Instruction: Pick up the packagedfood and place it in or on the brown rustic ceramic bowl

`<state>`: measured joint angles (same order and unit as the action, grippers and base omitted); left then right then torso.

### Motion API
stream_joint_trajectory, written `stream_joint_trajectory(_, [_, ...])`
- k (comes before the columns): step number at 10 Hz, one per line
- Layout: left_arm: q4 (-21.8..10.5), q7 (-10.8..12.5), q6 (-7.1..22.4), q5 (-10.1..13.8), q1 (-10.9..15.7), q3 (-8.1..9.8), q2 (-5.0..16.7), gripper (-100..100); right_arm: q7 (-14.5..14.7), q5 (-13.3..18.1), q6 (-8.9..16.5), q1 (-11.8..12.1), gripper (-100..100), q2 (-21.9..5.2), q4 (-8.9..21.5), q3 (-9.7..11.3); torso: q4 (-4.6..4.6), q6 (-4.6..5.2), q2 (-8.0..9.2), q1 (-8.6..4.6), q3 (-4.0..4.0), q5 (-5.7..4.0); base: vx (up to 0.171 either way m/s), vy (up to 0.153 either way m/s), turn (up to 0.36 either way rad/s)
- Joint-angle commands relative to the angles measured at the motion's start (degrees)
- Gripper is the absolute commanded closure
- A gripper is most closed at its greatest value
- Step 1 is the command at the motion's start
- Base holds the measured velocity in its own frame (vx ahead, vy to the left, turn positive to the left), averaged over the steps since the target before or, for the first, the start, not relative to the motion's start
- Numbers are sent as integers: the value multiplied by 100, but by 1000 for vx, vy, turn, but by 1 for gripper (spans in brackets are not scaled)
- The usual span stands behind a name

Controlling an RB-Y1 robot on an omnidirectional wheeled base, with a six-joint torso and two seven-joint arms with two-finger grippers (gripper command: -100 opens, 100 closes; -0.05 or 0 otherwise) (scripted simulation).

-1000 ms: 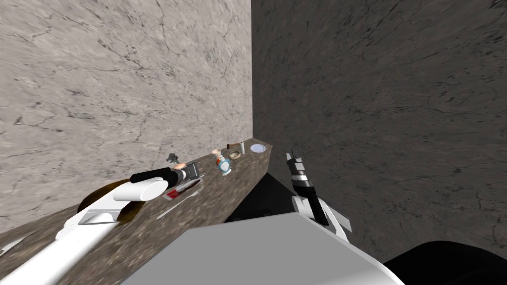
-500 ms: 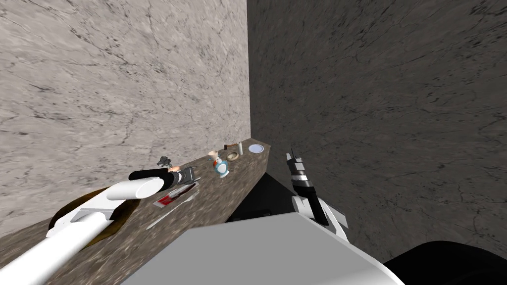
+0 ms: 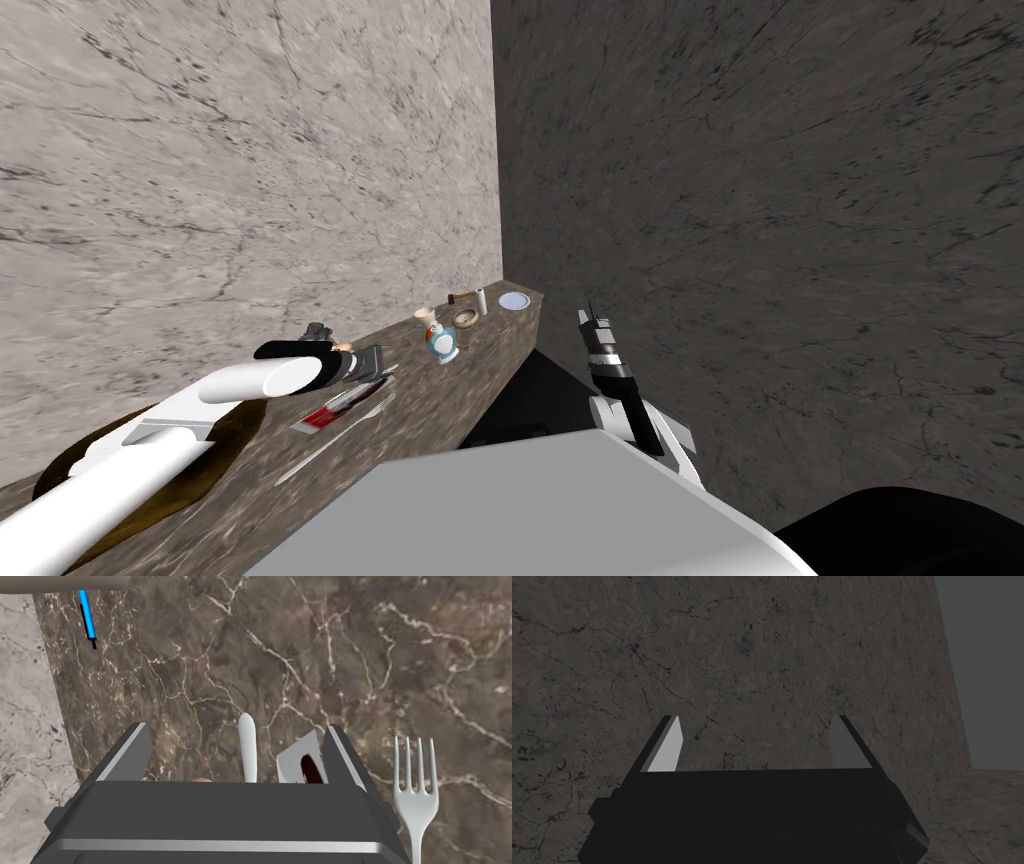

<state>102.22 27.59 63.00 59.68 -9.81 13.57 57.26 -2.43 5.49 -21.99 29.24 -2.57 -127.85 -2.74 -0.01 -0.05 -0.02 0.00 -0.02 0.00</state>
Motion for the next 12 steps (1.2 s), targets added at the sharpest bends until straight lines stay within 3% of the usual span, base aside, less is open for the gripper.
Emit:
stream_joint_trajectory(1, [-103,63,286,53,27,-3,56,-100,0,0,0,0,0,0,0,0,0,0,0,0,0,0,25,8,-46])
stream_joint_trajectory(2, [-307,142,465,175,44,21,169,-100,0,0,0,0,0,0,0,0,0,-3,1,0,0,0,25,11,-91])
stream_joint_trajectory(4, [-307,142,681,175,44,21,169,-100,0,0,0,0,0,0,0,0,1,-3,3,2,1,1,13,8,-22])
stream_joint_trajectory(9, [-884,350,1559,466,72,78,446,-100,0,0,0,0,0,0,0,0,1,-3,6,3,3,1,16,13,-65])
stream_joint_trajectory(12, [-1059,408,1918,539,75,93,520,-100,0,0,0,0,0,0,0,0,1,-2,5,3,3,1,14,15,-56])
